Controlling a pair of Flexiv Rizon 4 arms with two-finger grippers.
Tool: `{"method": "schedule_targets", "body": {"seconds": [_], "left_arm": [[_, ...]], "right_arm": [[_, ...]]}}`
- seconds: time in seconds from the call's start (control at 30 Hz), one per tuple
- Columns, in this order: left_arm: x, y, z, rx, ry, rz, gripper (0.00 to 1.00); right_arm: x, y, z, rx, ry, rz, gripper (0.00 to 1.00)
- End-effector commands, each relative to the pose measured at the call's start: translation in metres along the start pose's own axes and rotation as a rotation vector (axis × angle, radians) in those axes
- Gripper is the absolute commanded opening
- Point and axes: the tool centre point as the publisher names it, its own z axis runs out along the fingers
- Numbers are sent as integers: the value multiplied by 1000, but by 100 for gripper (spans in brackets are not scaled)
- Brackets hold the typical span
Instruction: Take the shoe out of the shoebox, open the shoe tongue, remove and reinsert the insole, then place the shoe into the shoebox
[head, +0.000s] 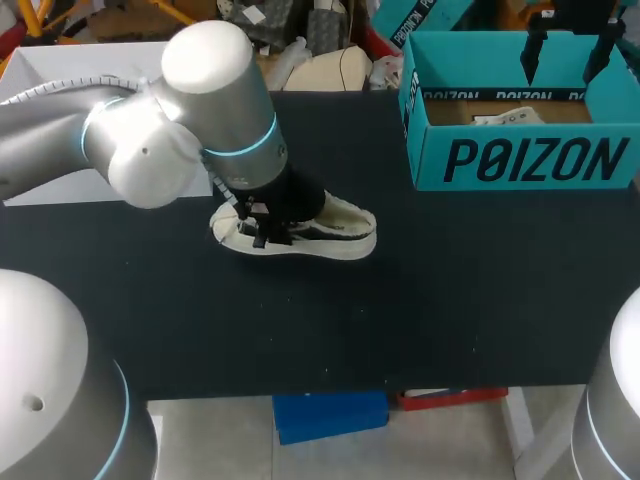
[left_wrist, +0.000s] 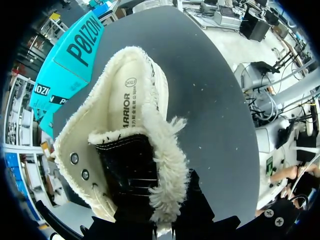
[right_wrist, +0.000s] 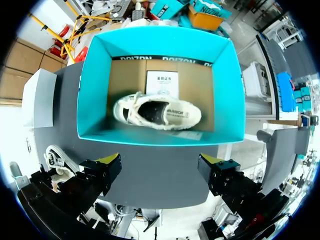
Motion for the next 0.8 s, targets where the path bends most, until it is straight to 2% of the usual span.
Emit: {"method": "schedule_targets", "body": {"seconds": [0.03, 0.17, 0.5, 0.53, 0.57, 0.67, 0.77, 0.8], "left_arm": [[0, -11, 17, -9, 16, -16, 0], [5, -16, 31, -14, 52, -31, 0], [11, -13, 51, -41, 95, -31, 0], [12, -13, 52, -39, 103, -28, 58], [12, -13, 52, -39, 104, -27, 100], [12, -14, 42, -13, 104, 4, 100], [8, -14, 20, 21, 111, 41, 100], [8, -14, 10, 61, 117, 44, 100]], "right_arm": [[0, 0, 0, 0, 1, 1, 100], [0, 0, 0, 0, 1, 1, 100], [0, 0, 0, 0, 1, 1, 100], [0, 0, 0, 0, 1, 1, 100], [0, 0, 0, 0, 1, 1, 100], [0, 0, 0, 0, 1, 1, 100], [0, 0, 0, 0, 1, 1, 100], [0, 0, 0, 0, 1, 1, 100]]}}
